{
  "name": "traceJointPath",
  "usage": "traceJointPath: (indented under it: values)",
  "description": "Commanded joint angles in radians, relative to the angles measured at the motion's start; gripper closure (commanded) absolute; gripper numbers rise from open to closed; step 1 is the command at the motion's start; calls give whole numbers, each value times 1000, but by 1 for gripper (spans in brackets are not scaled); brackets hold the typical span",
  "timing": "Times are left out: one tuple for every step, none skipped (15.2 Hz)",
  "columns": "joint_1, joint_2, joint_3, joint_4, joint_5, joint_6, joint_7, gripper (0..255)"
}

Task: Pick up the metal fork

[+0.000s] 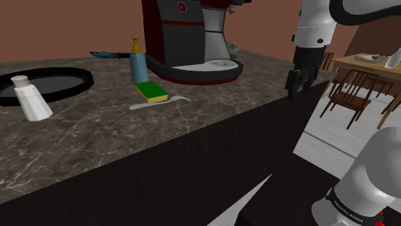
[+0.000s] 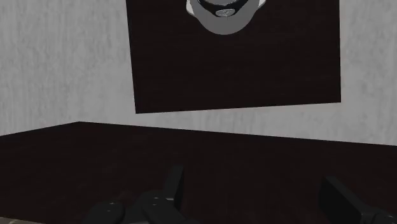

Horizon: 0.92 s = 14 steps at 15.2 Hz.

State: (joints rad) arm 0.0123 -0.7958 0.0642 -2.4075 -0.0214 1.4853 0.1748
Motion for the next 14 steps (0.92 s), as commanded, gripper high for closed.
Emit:
traceJointPath:
  values:
    - [0,0,0,0,0,0,0,0]
    - [10,42,-1,25,0,17,-23,0]
    - [21,84,-1,50,0,32,-45,0]
    - [31,125,-1,77,1,45,-68,0]
    - [42,165,0,104,1,57,-90,0]
    - [52,205,1,133,2,68,-113,0]
    - [62,244,3,162,3,77,-135,0]
    - [72,283,5,192,5,85,-157,0]
    - [81,322,8,223,6,91,-179,0]
    - [90,359,11,255,7,97,-201,0]
    - [100,397,14,287,9,101,-222,0]
    - [109,434,19,320,10,103,-243,0]
    - [117,470,23,354,12,105,-264,0]
    - [126,506,28,389,13,106,-285,0]
